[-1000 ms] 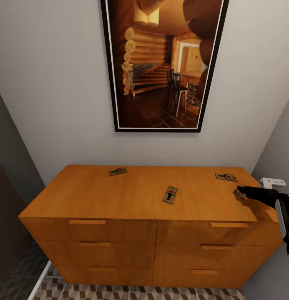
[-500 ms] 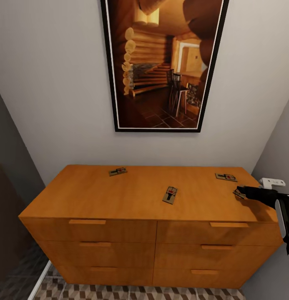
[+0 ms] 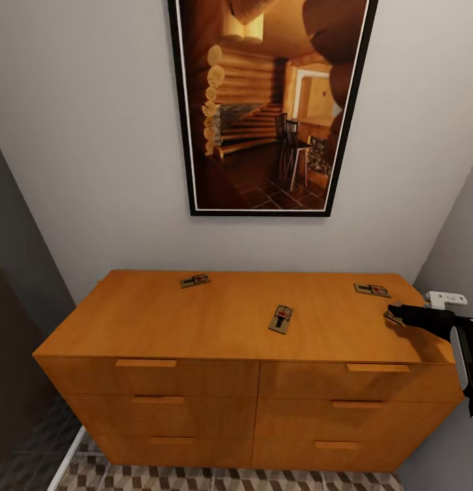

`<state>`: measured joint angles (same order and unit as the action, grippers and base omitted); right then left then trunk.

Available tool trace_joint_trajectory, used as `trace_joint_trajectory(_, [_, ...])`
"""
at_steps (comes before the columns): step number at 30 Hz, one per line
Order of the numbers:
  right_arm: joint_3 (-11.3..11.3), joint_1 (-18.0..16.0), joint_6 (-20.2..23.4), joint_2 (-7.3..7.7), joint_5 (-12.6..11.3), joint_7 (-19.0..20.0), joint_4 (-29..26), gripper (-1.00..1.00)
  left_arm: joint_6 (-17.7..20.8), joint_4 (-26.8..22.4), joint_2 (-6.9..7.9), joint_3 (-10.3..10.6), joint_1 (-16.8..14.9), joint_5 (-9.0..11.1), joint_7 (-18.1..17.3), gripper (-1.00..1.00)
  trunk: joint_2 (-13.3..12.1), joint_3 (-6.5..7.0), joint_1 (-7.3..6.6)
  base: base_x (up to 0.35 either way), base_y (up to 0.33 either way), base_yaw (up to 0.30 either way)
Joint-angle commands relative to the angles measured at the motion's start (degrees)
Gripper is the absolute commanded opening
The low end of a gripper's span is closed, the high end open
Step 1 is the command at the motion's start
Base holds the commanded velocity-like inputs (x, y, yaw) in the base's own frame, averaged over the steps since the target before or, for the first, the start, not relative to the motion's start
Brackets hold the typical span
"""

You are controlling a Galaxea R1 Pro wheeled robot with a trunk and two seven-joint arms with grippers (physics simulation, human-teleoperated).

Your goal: Take the four mousetraps from the cabinet in the bathroom and place them on the bathroom floor. Make sure all four end up on the same floor surface, and ensure that at least two of them are either under or directly next to the same bathroom sink.

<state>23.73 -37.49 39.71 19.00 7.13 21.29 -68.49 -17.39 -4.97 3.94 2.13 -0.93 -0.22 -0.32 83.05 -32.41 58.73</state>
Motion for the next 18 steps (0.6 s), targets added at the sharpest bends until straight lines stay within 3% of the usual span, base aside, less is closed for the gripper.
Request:
trace_joint_trajectory(1, [0.1,0.0,0.2,-0.02,0.6,0.5,-0.1,1.0,-0.2,0.0,0.02,0.2,0.0,0.0,0.0,1.0,0.0,-0.06,0.0,0.0,0.019,0.0])
trace_joint_trajectory(18, [0.1,-0.1,0.2,-0.02,0.6,0.6,-0.1,1.0,-0.2,0.0,0.02,0.2,0.0,0.0,0.0,1.0,0.0,-0.06,0.0,0.0,0.003,0.0])
